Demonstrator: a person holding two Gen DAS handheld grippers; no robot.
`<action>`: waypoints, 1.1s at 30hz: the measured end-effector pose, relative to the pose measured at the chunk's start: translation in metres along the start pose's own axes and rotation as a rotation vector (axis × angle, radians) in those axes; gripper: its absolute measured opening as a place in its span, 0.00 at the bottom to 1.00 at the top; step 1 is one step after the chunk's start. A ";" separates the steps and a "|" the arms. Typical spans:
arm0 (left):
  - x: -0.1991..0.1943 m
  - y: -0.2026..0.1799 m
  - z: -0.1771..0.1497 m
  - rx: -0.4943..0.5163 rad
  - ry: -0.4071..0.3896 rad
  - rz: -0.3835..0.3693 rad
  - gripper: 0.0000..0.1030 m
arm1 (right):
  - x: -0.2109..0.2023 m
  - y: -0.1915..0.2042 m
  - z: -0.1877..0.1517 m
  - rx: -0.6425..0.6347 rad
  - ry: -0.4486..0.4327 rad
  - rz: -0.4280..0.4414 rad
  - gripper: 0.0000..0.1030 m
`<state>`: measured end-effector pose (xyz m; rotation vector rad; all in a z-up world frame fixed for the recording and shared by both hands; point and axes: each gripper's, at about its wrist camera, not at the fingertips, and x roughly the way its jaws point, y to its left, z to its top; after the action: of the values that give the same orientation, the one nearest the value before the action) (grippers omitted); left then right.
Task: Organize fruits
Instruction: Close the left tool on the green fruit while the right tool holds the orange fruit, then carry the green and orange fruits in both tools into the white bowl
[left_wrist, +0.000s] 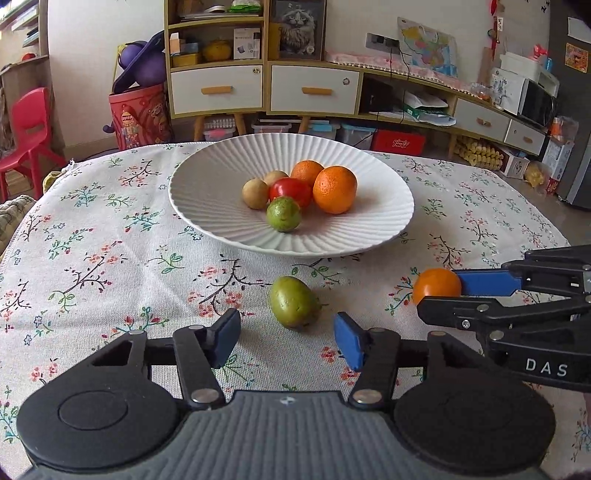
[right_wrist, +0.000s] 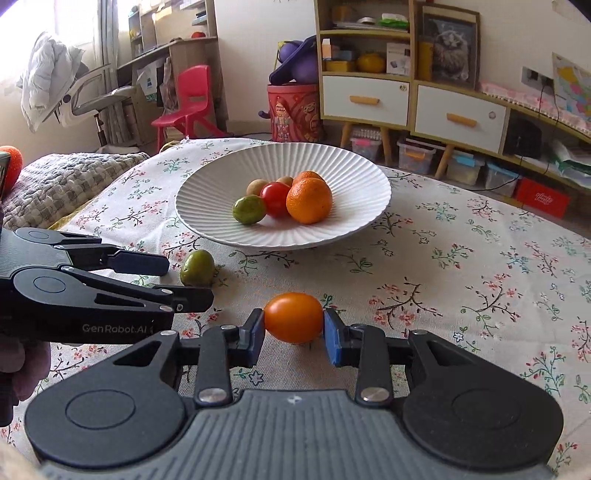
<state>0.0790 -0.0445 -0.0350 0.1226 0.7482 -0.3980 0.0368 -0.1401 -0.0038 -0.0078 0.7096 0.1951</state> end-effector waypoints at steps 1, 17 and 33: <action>0.001 0.000 0.000 -0.005 0.001 -0.002 0.35 | 0.000 0.000 0.000 0.001 0.000 0.000 0.30; -0.002 0.001 0.003 -0.021 0.010 -0.020 0.12 | -0.001 -0.007 -0.002 0.001 0.002 0.002 0.30; -0.029 0.001 0.007 -0.028 -0.003 -0.100 0.12 | -0.011 -0.006 0.009 0.015 -0.042 0.021 0.30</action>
<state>0.0649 -0.0366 -0.0099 0.0585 0.7589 -0.4829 0.0356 -0.1473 0.0093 0.0183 0.6693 0.2099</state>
